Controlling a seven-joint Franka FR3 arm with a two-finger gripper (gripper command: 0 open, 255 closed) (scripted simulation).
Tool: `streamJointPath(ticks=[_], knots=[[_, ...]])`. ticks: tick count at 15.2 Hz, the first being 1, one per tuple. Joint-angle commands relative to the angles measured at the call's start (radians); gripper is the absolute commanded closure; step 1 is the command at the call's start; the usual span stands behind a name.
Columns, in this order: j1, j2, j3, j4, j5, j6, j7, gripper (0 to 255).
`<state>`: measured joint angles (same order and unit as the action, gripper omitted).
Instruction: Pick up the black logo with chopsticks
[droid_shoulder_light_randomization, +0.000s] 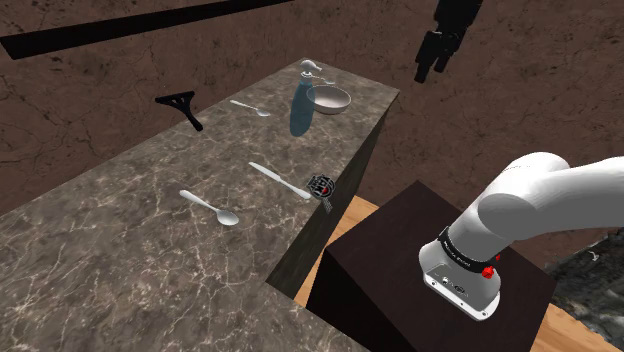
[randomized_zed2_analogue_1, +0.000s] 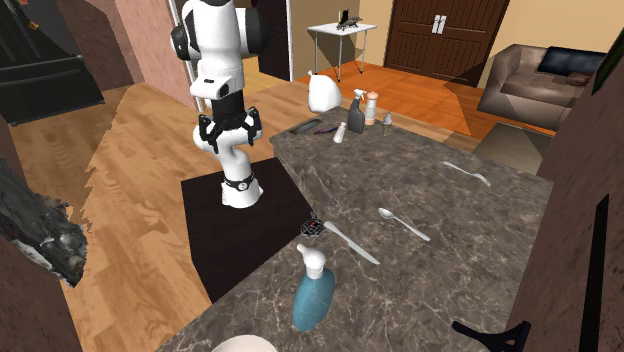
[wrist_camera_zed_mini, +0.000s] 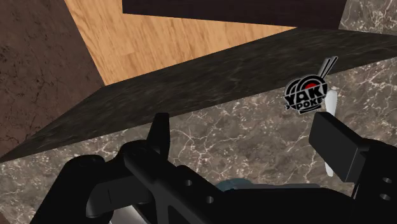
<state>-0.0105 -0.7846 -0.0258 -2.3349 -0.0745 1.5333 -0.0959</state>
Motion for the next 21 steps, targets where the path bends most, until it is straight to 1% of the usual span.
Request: streamJointPath(ticks=[1, 7, 12, 17, 21], knots=[[0.0, 0.0, 0.0, 0.0, 0.0, 0.0, 0.0, 0], [0.006, -0.06, 0.081, -0.205, 0.085, 0.163, 0.164, 0], [0.025, -0.061, 0.163, -0.342, 0.166, 0.32, 0.301, 0], [0.053, -0.001, 0.26, -0.441, 0.255, 0.505, 0.438, 0], [0.072, 0.1, 0.346, -0.487, 0.322, 0.676, 0.548, 0]])
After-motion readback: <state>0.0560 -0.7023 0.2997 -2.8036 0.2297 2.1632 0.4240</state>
